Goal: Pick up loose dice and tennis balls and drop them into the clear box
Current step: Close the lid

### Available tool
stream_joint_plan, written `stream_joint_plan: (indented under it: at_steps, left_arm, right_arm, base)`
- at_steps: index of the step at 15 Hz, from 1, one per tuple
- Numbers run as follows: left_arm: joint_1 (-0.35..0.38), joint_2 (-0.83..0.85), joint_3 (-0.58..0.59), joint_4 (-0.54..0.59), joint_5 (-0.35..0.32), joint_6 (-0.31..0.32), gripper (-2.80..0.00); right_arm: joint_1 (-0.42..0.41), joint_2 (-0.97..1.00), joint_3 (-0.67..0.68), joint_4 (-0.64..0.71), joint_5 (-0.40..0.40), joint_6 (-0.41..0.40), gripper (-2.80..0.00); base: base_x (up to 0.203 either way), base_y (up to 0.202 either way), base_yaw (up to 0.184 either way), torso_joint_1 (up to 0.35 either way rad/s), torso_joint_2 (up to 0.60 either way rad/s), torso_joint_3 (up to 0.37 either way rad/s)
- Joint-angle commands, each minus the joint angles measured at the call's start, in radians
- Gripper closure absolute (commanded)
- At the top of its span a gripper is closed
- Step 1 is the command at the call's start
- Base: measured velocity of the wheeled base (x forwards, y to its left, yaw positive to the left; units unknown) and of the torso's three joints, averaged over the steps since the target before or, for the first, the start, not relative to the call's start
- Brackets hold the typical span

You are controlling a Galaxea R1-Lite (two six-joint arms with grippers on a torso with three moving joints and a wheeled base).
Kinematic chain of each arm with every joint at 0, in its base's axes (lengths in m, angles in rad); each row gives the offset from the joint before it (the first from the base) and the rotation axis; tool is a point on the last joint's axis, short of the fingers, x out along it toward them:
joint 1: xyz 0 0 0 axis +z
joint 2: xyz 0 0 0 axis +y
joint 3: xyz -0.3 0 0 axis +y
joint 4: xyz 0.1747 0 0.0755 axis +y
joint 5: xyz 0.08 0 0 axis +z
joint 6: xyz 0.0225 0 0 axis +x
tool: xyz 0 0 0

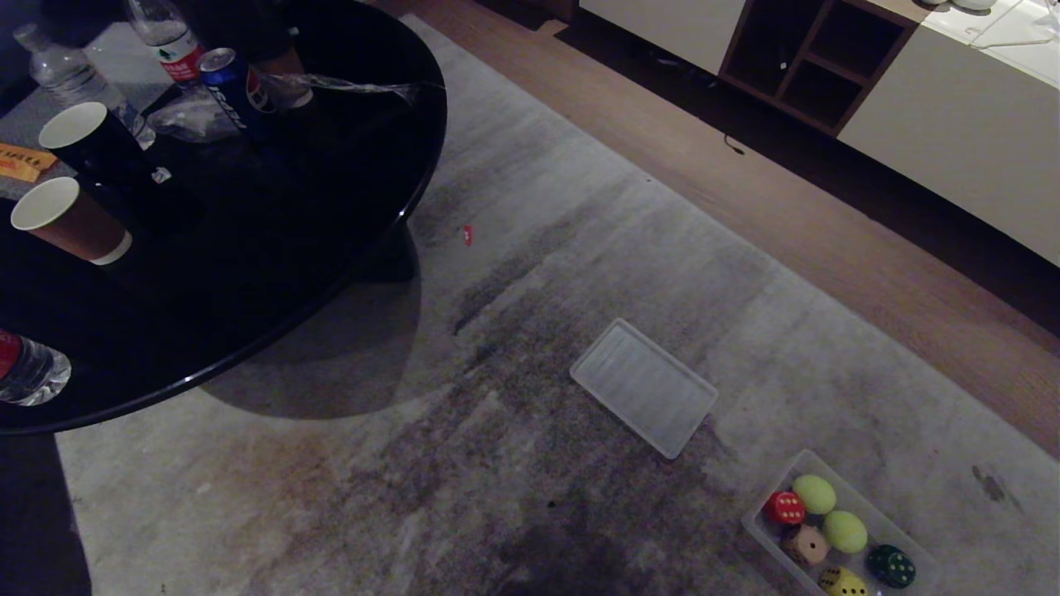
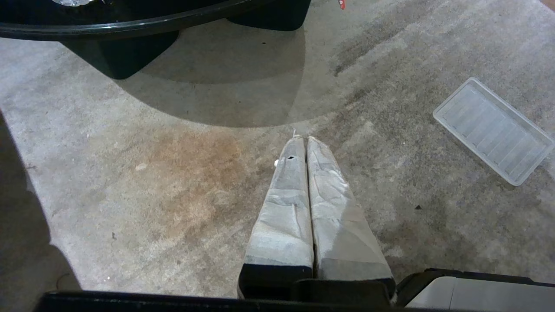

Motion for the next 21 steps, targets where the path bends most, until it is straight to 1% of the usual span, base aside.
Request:
stream_joint_plan:
  at_steps: [1, 5, 21]
  left_arm:
    - [0.0, 0.002, 0.002, 0.0, 0.0, 0.0, 0.0]
    - [0.0, 0.002, 0.002, 0.0, 0.0, 0.002, 0.0]
    - [0.0, 0.002, 0.002, -0.002, 0.0, 0.002, 0.0]
  right_arm:
    - [0.0, 0.002, 0.009, 0.0, 0.0, 0.001, 0.0]
    - [0.0, 0.002, 0.011, 0.0, 0.0, 0.0, 0.0]
    - [0.0, 0.002, 0.011, 0.0, 0.0, 0.0, 0.0]
  base:
    - [0.0, 0.0, 0.0, 0.0, 0.0, 0.0]
    - [0.0, 0.0, 0.0, 0.002, 0.0, -0.036]
    - [0.0, 0.0, 0.0, 0.003, 0.0, -0.197]
